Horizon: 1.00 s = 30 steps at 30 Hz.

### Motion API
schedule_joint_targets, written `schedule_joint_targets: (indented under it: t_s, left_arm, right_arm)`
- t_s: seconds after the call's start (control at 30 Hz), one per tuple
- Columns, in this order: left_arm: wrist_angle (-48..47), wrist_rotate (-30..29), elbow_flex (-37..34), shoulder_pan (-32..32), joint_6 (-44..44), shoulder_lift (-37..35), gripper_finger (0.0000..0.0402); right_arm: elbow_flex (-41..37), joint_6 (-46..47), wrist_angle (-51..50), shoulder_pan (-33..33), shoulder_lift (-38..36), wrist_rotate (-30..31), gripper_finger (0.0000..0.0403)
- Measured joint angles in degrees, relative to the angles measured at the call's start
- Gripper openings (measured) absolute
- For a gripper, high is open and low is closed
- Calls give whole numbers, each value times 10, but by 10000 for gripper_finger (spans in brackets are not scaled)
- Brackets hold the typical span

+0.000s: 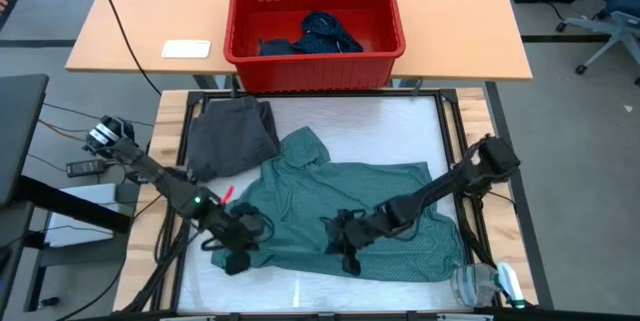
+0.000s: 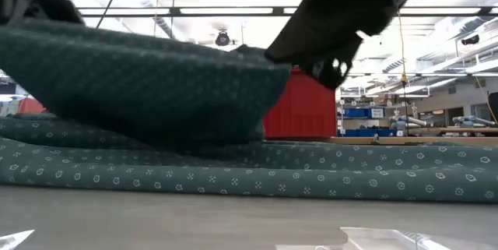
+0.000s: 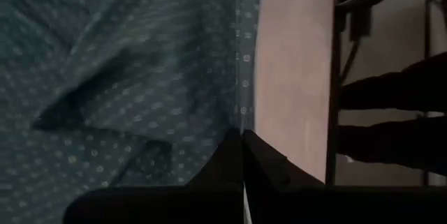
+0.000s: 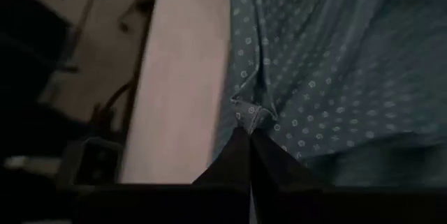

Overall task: Fold laundry
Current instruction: Fold the dark green polo

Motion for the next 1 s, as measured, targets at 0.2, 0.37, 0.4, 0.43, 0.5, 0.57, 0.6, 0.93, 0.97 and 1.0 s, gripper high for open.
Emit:
schedule_joint_targets:
  t_s: [0.2, 0.37, 0.4, 0.43, 0.5, 0.57, 0.6, 0.93, 0.97, 1.0]
  left_arm:
    - [7, 4, -1, -21, -59, 42, 27]
    - [8, 54, -1, -25, -93, 40, 81]
    - [4, 60, -1, -25, -98, 35, 92]
    - [4, 61, -1, -25, -102, 28, 102]
    - [8, 62, -1, -23, -105, 14, 122]
    - [7, 58, -1, -14, -94, 3, 137]
    - [6, 41, -1, -6, -88, -2, 143]
    - [64, -64, -1, 123, 13, 49, 153]
    - [78, -49, -1, 130, 17, 62, 153]
    - [86, -32, -1, 132, 21, 74, 153]
  right_arm:
    - [0, 135, 38, 1, 40, -38, 39]
    - [0, 184, 30, -1, 32, -92, 104]
    - [0, 193, 30, -1, 31, -105, 117]
    - [0, 202, 26, -2, 27, -119, 129]
    - [0, 212, 23, -5, 24, -137, 148]
    - [0, 218, 30, -11, 24, -122, 157]
    - [0, 218, 37, -15, 24, -102, 159]
    - [1, 233, 54, -96, 41, -24, 144]
    - [1, 234, 53, -98, 43, -35, 141]
    - [1, 234, 40, -99, 45, -47, 139]
